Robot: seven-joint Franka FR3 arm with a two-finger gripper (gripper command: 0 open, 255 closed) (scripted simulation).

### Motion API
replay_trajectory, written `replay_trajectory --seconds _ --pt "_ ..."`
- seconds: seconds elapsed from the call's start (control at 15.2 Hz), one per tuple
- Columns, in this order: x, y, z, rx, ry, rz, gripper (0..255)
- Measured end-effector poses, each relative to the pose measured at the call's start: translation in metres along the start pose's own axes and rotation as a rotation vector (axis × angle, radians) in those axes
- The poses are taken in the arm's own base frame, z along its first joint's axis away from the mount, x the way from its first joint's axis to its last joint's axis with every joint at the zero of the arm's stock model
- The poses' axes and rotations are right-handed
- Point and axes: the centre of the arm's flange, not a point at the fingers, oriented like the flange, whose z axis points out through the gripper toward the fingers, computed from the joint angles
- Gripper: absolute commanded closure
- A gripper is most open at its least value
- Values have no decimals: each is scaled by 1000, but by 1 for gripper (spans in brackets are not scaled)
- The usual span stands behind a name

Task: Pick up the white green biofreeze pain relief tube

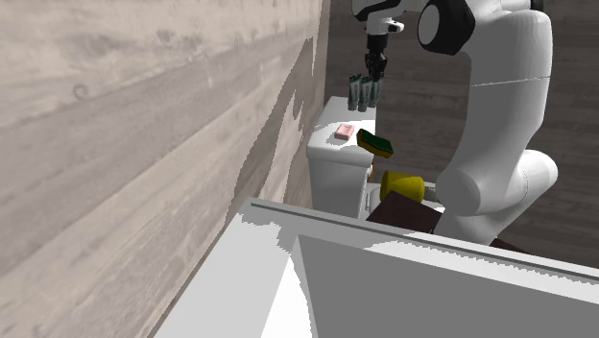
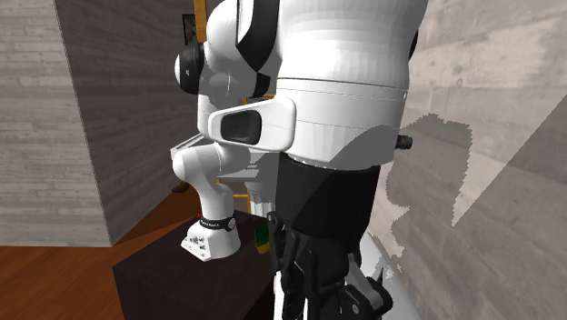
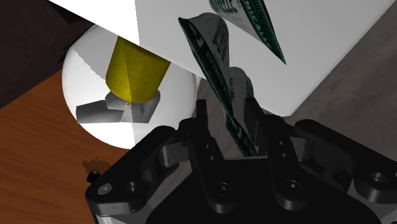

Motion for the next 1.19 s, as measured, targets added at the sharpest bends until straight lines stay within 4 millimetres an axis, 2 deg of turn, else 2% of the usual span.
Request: replay_trajectory --seconds 0.59,1.19 --pt "0 0 -3 1 0 0 255" --pt "4 1 -46 1 0 0 255"
